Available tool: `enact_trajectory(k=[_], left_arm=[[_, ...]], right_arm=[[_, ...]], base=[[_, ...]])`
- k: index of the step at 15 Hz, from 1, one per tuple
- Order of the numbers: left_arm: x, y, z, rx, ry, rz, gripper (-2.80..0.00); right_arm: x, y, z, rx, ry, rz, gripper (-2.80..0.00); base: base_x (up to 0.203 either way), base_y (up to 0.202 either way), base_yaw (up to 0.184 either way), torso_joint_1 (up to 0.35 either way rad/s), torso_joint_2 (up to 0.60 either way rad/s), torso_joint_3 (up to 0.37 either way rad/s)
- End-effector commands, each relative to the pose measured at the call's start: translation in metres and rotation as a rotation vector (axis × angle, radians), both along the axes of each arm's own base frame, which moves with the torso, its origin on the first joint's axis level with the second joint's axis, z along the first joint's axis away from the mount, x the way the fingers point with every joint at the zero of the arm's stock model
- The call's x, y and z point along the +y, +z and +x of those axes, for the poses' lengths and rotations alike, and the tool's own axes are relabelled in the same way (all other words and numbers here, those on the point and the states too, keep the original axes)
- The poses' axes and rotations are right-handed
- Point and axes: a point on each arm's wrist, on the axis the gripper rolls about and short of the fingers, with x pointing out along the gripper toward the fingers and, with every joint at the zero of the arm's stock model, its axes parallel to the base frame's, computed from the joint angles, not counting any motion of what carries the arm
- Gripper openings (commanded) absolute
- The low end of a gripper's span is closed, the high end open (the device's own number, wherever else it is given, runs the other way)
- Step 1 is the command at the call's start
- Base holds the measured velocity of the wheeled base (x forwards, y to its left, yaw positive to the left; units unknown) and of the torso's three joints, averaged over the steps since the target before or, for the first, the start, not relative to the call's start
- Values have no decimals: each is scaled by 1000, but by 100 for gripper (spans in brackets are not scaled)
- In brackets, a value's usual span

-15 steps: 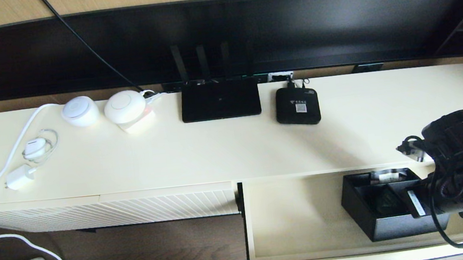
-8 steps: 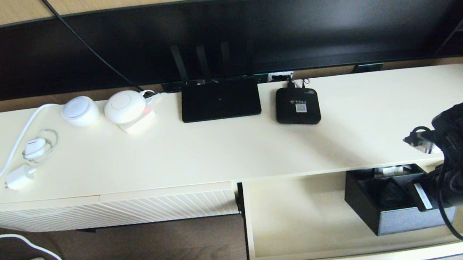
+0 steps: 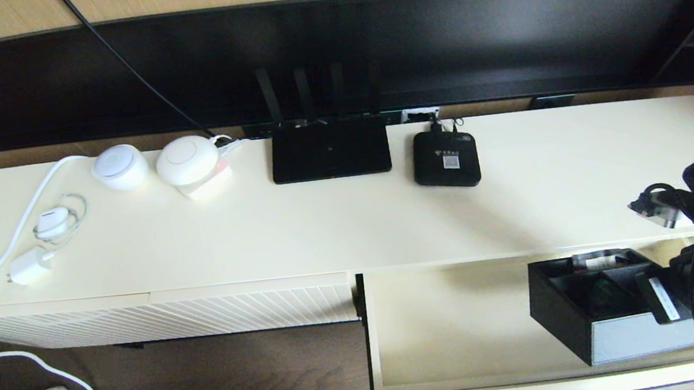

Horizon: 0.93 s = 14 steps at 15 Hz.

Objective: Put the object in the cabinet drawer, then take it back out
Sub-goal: Take the storage box out of the drawer and put it on the table

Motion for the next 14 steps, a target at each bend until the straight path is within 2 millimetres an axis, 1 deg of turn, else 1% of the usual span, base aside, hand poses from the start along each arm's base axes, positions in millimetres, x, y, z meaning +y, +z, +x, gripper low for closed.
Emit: enact_trajectory(k=[1,5,9,14], left_arm=[[0,0,0,1,0,0,-280],[0,0,0,1,0,0,-280],[0,0,0,0,0,0,-280],[0,0,0,1,0,0,-280]], right_arm=[[-1,8,-11,-21,4,4,-280],[-1,17,-24,-31,14,5,-280],[-3,28,-41,-52,45,-7,-280],[-6,35,-60,-59,52,-14,-280]], base=[[0,0,0,0,0,0],[0,0,0,0,0,0],[0,0,0,0,0,0],[0,0,0,0,0,0]])
